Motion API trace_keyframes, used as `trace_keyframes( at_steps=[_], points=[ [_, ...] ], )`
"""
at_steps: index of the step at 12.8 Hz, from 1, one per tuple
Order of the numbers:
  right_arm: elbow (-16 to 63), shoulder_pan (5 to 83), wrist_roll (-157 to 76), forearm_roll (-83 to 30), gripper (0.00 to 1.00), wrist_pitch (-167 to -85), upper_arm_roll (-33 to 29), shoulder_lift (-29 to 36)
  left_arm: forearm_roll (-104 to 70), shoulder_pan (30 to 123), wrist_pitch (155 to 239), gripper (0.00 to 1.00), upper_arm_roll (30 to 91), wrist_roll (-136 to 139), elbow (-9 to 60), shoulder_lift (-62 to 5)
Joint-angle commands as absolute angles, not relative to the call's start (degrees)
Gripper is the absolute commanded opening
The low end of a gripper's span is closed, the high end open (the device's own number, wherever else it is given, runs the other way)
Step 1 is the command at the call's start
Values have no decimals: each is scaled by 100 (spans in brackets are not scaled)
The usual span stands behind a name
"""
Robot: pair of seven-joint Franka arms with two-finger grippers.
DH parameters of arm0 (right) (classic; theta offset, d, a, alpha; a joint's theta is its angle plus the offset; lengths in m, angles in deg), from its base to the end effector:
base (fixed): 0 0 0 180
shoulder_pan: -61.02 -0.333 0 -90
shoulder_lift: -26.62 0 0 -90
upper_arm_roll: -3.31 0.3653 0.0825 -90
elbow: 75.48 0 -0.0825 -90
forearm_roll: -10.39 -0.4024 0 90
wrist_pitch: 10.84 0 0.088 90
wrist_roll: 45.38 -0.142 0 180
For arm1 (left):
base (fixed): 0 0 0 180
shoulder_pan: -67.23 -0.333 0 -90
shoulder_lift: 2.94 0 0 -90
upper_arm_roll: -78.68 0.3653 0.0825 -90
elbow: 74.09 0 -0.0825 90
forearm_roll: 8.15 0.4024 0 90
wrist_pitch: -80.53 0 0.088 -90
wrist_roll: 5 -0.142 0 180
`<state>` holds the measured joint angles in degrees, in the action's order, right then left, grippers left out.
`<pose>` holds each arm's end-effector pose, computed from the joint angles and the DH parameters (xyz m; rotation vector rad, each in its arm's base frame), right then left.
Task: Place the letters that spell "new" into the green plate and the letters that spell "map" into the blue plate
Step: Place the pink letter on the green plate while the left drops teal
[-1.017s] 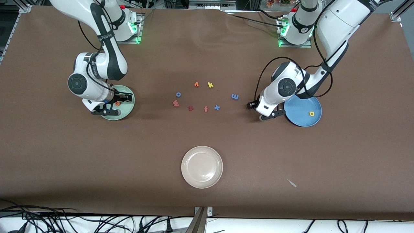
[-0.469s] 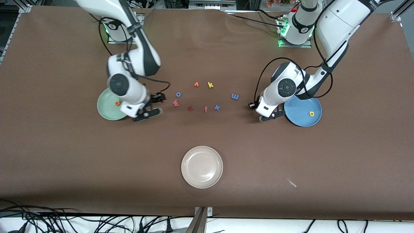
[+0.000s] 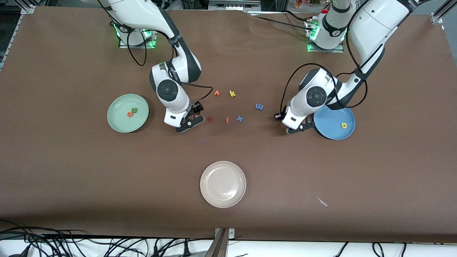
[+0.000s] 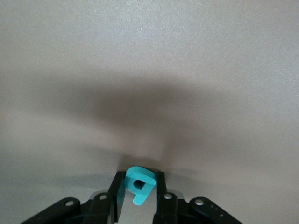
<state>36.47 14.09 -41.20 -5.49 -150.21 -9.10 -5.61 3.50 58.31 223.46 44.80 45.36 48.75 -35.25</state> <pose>0.5258 0.3741 0.1788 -3.0086 -0.7481 0.1146 0.5264 -0.2516 0.1631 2.9929 0.4974 -0.2980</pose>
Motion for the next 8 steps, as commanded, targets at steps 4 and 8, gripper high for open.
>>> trace_keyframes(
  at_steps=[4, 8],
  points=[
    [3833, 1242, -4073, -587, 70, -15225, -926, -581, 539, 5257, 20448, 13, 4467, 3371, 4299, -3045],
    [3869, 1233, -4073, -578, 34, -15252, -926, -581, 591, 4142, 20050, 13, 4493, 1473, 4298, -2939]
  ],
)
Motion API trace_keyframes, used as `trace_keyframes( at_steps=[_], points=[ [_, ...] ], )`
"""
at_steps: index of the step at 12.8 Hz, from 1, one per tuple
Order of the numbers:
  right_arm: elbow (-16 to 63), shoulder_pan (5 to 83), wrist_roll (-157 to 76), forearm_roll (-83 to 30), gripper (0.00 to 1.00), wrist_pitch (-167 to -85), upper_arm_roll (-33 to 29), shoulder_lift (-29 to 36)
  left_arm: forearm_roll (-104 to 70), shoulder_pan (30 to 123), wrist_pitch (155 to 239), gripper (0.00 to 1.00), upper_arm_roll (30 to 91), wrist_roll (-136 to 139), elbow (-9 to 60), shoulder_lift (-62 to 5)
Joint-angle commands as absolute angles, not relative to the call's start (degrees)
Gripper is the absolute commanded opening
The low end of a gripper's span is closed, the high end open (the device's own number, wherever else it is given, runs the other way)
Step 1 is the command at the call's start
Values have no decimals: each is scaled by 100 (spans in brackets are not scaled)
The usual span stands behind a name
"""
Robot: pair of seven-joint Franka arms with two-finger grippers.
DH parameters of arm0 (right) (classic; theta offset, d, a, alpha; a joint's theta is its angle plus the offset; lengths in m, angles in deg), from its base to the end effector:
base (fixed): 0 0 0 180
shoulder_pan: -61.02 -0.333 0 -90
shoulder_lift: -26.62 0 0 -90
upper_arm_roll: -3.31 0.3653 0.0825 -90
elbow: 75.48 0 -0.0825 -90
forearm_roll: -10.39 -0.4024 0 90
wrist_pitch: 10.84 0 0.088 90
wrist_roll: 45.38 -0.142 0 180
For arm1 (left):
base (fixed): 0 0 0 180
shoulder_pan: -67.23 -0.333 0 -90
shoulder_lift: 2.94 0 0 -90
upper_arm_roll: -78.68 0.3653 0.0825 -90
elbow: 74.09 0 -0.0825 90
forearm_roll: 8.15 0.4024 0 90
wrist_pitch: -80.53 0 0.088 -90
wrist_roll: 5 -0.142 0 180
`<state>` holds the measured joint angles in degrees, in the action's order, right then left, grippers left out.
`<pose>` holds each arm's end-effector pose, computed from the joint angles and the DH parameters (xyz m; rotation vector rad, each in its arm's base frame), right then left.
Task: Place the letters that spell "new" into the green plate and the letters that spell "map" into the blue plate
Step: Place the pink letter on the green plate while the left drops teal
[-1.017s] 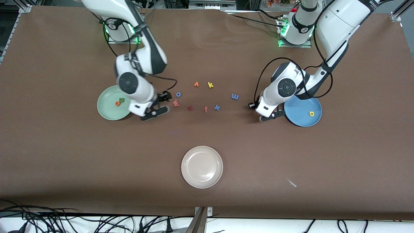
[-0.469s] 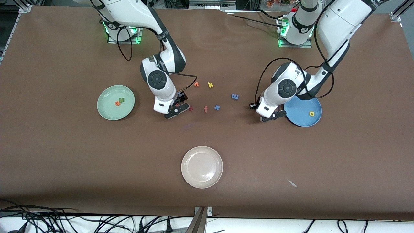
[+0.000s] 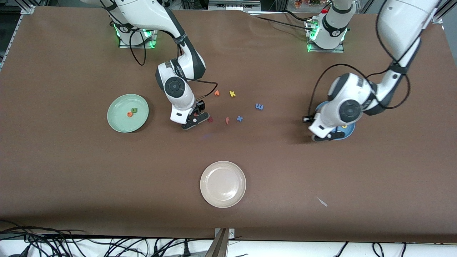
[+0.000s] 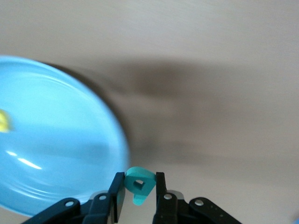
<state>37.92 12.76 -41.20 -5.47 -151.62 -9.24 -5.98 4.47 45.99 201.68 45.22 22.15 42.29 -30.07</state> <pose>0.5127 0.3782 0.1673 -3.0126 -0.7762 0.1210 0.5741 -0.1051 0.2220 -3.0837 -0.1993 0.4812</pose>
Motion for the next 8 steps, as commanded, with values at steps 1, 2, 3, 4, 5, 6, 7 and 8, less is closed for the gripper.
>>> trace_keyframes(
  at_steps=[1, 2, 3, 4, 5, 6, 7, 8],
  points=[
    [3869, 1233, -4064, -578, 19, -15226, -926, -573, 600, 3983, 20058, 13, 4528, 1155, 4306, -2974],
    [3877, 1233, -4064, -578, 9, -15208, -926, -564, 670, 3825, 20059, 13, 4546, 891, 4306, -3018],
    [3869, 1233, -4055, -578, 7, -15208, -926, -555, 914, 3684, 20067, 13, 4546, 793, 4306, -3114],
    [3869, 1233, -4020, -569, 5, -15208, -935, -520, 1186, 3552, 20137, 13, 4537, 783, 4306, -3272],
    [3869, 1233, -3994, -569, 5, -15173, -970, -450, 1320, 3472, 20164, 15, 4528, 783, 4298, -3352],
    [3851, 1233, -3959, -552, 5, -15016, -1083, -336, 1321, 3454, 20164, 27, 4520, 783, 4280, -3370],
    [3816, 1233, -3741, -534, 5, -14771, -1311, -214, 1295, 3462, 20164, 46, 4520, 783, 4280, -3361],
    [3816, 1241, -3260, -534, 5, -14594, -1530, -90, 1269, 3454, 20155, 74, 4511, 774, 4271, -3335]
  ],
)
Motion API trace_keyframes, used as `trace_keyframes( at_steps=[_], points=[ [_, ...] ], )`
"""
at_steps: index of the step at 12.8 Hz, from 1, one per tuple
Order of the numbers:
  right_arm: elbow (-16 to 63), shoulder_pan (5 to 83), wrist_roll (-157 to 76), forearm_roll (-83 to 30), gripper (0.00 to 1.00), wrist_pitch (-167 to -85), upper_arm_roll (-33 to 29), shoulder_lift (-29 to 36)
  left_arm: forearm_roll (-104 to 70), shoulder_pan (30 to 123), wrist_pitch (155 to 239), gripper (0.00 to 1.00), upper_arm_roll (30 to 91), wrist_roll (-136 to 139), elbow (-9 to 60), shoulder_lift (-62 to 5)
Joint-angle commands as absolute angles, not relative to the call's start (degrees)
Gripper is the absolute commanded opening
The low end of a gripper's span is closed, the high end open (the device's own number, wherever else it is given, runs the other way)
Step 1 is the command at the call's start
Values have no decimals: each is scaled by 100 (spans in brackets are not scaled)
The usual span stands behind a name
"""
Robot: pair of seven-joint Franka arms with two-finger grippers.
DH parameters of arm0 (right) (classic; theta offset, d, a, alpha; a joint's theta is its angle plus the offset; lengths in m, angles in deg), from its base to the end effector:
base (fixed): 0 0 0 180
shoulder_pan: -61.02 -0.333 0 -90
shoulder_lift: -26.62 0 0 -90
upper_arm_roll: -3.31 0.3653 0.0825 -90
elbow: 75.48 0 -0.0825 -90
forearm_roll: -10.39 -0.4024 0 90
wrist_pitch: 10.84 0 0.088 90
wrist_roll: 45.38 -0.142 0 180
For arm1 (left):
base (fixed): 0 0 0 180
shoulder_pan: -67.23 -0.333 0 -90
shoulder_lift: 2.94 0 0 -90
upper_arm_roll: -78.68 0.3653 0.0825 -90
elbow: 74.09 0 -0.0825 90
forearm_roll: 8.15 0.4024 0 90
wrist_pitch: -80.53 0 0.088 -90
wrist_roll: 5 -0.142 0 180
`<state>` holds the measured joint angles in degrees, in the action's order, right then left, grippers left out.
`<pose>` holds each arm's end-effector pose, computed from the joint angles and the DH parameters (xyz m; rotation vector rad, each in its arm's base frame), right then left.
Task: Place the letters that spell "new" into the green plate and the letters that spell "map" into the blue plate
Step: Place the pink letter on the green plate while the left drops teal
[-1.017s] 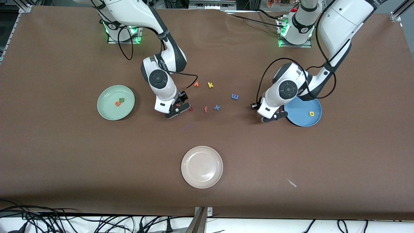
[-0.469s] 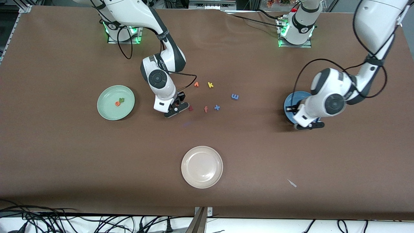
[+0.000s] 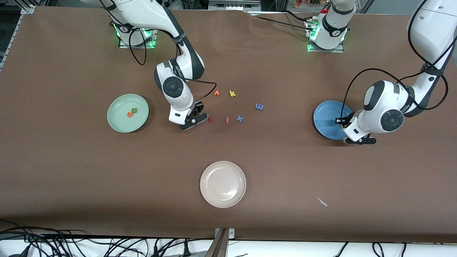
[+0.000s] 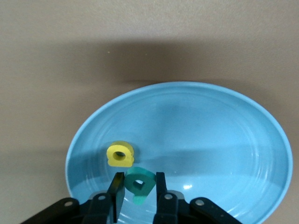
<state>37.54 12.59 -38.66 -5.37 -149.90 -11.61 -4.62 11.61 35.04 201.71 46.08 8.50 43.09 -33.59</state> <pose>0.5277 0.3622 0.1853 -3.0126 -0.8009 0.1064 0.5721 0.0178 0.1839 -3.0798 -0.0097 0.5462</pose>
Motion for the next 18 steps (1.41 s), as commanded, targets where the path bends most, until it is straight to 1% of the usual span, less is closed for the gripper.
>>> trace_keyframes(
  at_steps=[1, 5, 6, 7, 10, 11, 12, 14, 16, 17, 18],
  points=[
    [3851, 1242, -2655, -534, 5, -14427, -1863, 33, 1268, 3445, 20129, 100, 4485, 774, 4271, -3274],
    [4000, 1250, -1113, -552, 5, -13847, -2936, 218, 1225, 3436, 19936, 100, 4327, 774, 4227, -2738],
    [4157, 1250, -684, -578, 5, -13802, -3322, 253, 1111, 3436, 19892, 100, 4230, 783, 4227, -2641],
    [4342, 1268, -245, -595, 4, -13810, -3561, 323, 927, 3436, 19839, 100, 4142, 774, 4227, -2501],
    [5079, 1268, -100, -640, 3, -14116, -3843, 438, 312, 3445, 19462, 100, 3844, 792, 4061, -2280],
    [5369, 1268, -100, -674, 13, -14301, -3896, 508, 188, 3436, 19356, 100, 3799, 792, 3982, -2271],
    [5546, 1268, -100, -692, 99, -14546, -3906, 543, 161, 3445, 19321, 100, 3790, 809, 3973, -2271],
    [5513, 1277, -152, -684, 100, -14505, -3923, 622, 152, 3436, 19329, 100, 3711, 827, 3973, -2271],
    [5163, 1250, -275, -683, 100, -14164, -3888, 710, 152, 3436, 19320, 100, 3711, 836, 3973, -2271],
    [4795, 1242, -606, -683, 100, -13762, -3888, 754, 152, 3436, 19320, 100, 3694, 844, 3964, -2271],
    [4313, 1242, -1053, -675, 100, -13122, -3879, 720, 152, 3436, 19320, 100, 3676, 862, 3955, -2271]
  ],
)
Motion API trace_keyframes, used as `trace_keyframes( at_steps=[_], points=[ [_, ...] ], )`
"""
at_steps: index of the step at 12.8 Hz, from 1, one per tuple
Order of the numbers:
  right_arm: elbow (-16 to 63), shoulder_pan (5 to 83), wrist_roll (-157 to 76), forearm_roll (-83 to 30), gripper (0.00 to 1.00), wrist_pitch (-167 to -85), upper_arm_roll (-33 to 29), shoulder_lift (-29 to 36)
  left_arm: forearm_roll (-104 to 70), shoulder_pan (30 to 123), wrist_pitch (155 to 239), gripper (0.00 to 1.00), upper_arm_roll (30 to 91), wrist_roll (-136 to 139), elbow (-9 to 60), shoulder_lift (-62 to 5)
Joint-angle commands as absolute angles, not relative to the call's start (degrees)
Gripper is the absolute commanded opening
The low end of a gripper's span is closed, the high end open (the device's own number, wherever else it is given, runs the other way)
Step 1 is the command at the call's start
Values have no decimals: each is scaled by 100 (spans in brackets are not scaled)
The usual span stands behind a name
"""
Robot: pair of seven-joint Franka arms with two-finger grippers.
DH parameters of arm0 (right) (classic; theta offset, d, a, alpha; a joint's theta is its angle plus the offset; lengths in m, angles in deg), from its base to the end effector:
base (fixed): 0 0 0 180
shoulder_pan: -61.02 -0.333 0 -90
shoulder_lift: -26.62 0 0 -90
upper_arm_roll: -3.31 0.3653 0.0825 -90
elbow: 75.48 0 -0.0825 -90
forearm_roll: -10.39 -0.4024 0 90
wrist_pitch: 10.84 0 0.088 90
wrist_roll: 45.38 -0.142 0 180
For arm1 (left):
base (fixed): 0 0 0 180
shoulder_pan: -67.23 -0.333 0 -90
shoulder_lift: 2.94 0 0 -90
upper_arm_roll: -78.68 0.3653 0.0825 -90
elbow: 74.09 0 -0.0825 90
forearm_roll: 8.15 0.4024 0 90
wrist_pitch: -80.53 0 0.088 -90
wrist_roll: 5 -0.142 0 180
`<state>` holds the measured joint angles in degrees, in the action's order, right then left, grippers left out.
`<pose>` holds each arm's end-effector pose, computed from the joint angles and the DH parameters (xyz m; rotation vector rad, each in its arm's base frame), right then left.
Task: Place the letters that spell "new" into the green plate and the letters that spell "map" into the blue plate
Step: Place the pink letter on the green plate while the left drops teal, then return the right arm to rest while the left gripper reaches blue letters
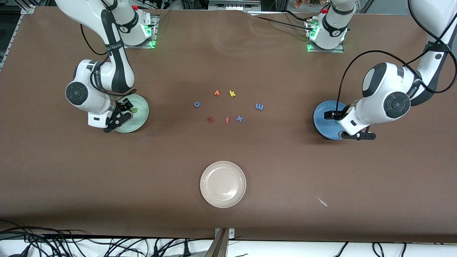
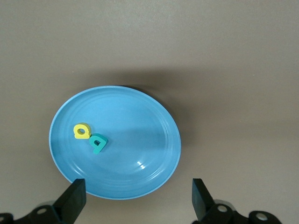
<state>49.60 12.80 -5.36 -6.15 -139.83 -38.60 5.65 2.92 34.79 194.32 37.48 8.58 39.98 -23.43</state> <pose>0.5503 0.0739 0.2439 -2.9669 -0.9409 0.2871 0.5842 -0.0587 0.3054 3.0947 -0.0279 -0.4227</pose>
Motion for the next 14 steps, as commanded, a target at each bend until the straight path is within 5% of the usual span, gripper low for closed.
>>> trace_keyframes(
  at_steps=[1, 5, 9, 11, 14],
  points=[
    [3804, 1233, -1545, -657, 100, -12568, -3871, 598, 65, 3445, 19312, 100, 3667, 871, 3920, -2263],
    [2782, 1127, -3181, -535, 100, -11089, -3950, 657, -270, 3489, 19250, 100, 3369, 1194, 3911, -2210],
    [1078, 1529, -4123, -263, 100, -8544, -3504, 745, -270, 3559, 19285, 100, 2816, 2143, 3981, -2350],
    [749, 2615, -4187, 18, 100, -8089, -2427, 885, -278, 3769, 19338, 100, 2779, 2460, 4025, -2447],
    [1388, 4742, -4169, 642, 100, -9376, -221, 1386, -270, 3928, 19688, 100, 2779, 2786, 4218, -2491]
  ],
)
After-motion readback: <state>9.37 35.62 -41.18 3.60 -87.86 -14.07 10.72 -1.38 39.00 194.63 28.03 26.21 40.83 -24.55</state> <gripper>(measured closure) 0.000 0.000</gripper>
